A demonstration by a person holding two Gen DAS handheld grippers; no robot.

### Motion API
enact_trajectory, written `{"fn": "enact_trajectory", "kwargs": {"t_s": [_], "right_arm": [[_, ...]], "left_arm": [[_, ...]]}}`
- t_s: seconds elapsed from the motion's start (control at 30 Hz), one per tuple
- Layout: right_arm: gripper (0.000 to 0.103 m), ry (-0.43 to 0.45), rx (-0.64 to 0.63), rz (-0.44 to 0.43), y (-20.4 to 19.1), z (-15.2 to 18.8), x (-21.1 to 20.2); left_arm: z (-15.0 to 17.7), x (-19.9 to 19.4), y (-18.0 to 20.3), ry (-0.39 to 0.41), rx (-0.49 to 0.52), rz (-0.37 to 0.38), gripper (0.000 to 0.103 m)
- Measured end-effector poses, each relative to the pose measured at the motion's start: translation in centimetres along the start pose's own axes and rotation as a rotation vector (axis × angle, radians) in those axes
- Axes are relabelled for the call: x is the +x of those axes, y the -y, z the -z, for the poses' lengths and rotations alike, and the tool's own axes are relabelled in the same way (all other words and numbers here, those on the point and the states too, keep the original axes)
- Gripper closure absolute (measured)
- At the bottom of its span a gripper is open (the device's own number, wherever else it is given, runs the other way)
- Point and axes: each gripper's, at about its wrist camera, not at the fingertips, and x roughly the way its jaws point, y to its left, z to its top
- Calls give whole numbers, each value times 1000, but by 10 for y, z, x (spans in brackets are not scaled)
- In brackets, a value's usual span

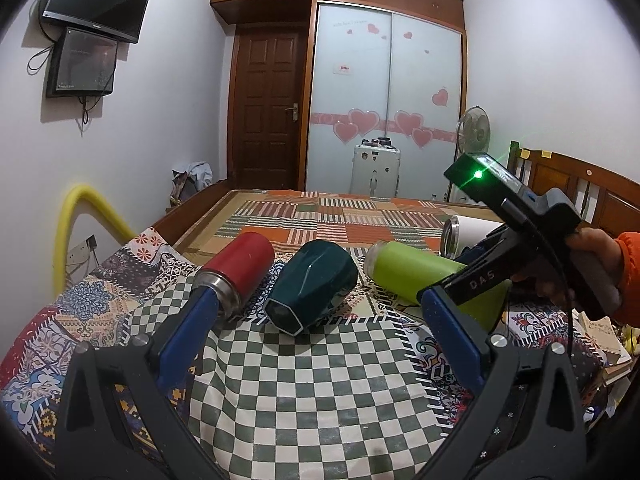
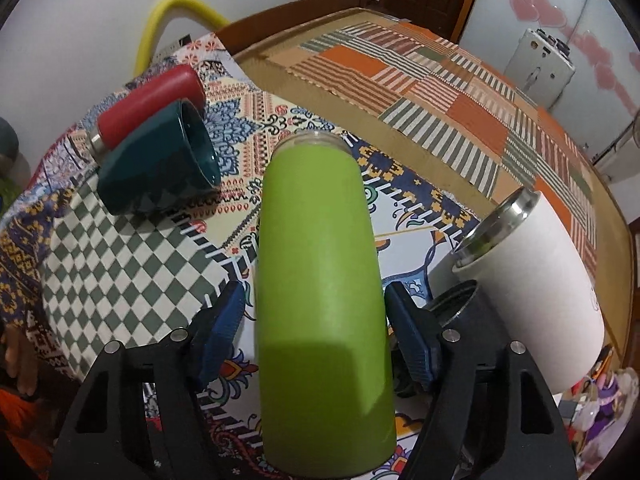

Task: Flip cup upright
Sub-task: 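Close the right gripper around the lime-green bottle's middle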

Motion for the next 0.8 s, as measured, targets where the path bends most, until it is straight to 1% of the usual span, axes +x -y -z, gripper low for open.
{"fn": "enact_trajectory", "kwargs": {"t_s": [0.1, 0.23, 0.33, 0.4, 0.67, 0.8], "right_arm": [[32, -17, -14, 13, -4, 0, 5], [33, -41, -11, 9, -5, -3, 14], [35, -35, -18, 5, -8, -5, 15], [41, -35, -19, 8, -9, -6, 14], [41, -28, 27, -16, -15, 5, 8], [41, -7, 25, 0, -20, 16, -4]], "left_arm": [[1, 1, -1, -1, 0, -6, 0], [2, 3, -3, -5, -7, -9, 0], [3, 5, -4, -13, -11, -11, 0], [3, 6, -5, -18, -12, -14, 0], [0, -4, -4, 1, -2, -38, 0], [-1, -10, -3, 0, -6, -39, 0]]}}
